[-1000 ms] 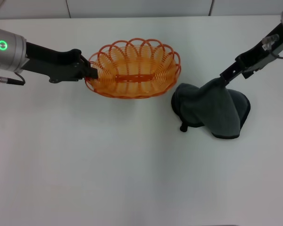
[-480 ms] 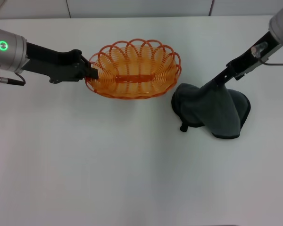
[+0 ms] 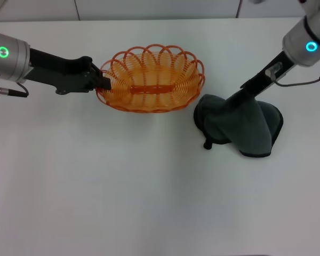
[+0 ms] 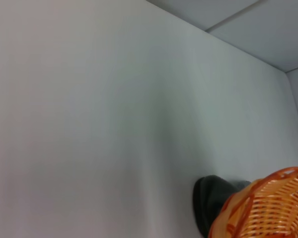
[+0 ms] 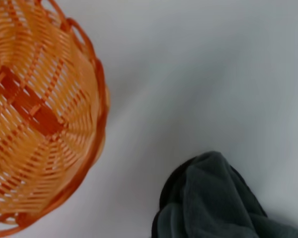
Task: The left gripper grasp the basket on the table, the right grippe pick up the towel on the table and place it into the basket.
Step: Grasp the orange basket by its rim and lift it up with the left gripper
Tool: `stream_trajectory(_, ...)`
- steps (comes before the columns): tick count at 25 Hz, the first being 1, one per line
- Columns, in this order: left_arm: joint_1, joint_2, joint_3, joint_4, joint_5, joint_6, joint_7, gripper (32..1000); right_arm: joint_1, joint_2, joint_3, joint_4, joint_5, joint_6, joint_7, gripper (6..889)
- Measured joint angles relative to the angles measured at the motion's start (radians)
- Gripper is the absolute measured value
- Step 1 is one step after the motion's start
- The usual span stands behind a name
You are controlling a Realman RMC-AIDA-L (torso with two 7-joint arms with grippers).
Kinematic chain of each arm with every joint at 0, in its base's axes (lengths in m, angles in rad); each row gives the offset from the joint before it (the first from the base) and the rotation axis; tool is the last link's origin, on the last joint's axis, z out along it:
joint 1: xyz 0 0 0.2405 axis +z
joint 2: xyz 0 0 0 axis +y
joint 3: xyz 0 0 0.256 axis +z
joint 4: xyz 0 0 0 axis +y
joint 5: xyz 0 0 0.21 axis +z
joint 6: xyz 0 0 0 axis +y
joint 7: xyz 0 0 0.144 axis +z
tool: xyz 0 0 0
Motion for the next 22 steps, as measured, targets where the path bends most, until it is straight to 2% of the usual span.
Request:
stream_trajectory(5,0.001,0.0,0.0,0.001,0.0,0.0,0.0,87,-0.002,0.019,-0.048,0.019,0.0,0.046,-0.016,860)
stream_trajectory(12,0.002,0.0,0.0,0.004,0.0,0.0,0.0,87,0.003,0.029,-0.095,0.062,0.001,0.101,-0.018,860)
stream_trajectory(22,0.002,0.0,-0.001,0.006,0.0,0.0,0.0,87,0.004,0.034,-0.105,0.092,0.005,0.154,-0.033,859)
